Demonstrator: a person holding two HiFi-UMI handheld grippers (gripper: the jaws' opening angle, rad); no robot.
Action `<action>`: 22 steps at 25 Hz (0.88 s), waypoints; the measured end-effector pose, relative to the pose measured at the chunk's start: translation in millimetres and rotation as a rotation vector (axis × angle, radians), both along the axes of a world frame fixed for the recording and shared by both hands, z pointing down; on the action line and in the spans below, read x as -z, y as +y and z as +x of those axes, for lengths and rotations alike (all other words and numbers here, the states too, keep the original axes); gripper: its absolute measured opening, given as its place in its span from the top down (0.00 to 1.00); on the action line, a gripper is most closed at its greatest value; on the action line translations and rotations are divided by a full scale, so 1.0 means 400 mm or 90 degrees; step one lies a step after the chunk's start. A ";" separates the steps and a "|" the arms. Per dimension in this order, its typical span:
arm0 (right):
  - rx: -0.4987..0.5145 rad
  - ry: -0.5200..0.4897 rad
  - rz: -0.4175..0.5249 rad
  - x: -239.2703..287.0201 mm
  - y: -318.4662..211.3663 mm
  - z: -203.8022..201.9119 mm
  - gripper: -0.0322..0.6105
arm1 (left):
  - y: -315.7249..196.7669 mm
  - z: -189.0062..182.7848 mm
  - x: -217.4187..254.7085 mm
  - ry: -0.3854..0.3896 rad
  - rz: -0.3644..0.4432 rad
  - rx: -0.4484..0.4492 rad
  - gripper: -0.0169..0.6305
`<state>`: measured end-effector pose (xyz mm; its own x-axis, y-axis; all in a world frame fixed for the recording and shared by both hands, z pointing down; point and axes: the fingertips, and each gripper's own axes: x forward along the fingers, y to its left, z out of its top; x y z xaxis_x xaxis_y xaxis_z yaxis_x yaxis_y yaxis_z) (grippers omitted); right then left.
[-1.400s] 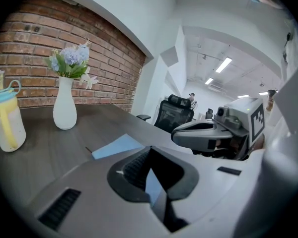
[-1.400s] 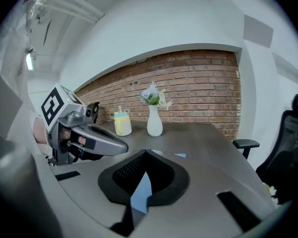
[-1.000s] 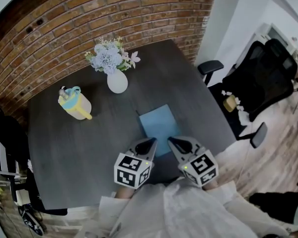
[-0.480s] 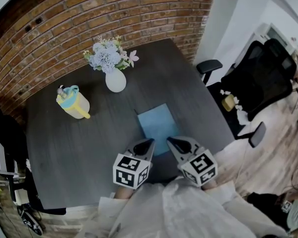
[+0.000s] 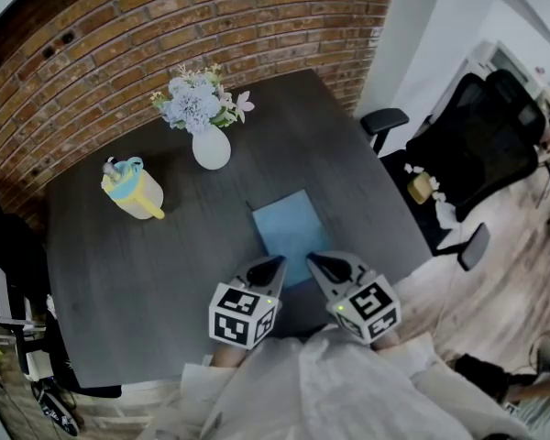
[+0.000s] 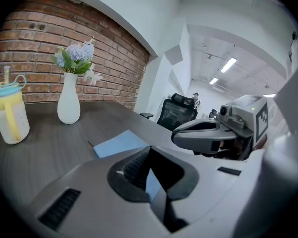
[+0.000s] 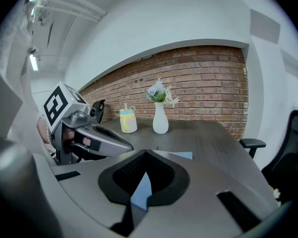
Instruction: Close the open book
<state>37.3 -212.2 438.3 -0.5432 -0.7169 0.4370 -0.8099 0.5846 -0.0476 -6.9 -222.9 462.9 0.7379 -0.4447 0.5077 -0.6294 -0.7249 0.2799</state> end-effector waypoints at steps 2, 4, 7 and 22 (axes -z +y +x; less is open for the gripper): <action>0.002 0.000 0.003 0.000 -0.003 -0.002 0.94 | -0.001 0.000 -0.001 0.002 -0.002 -0.001 0.97; 0.002 -0.004 0.015 0.003 -0.010 -0.004 0.94 | -0.003 0.000 -0.004 0.003 -0.006 0.000 0.97; -0.009 0.007 -0.013 -0.014 -0.004 0.005 0.94 | -0.004 -0.003 -0.009 0.003 -0.017 0.003 0.96; 0.013 0.007 -0.027 -0.027 -0.007 -0.008 0.94 | 0.003 0.003 -0.015 -0.001 -0.027 -0.007 0.96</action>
<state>34.1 -215.0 449.0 -0.5522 -0.6864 0.4731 -0.7988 0.5982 -0.0644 -5.5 -221.5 469.1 0.7412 -0.4150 0.5276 -0.6226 -0.7189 0.3092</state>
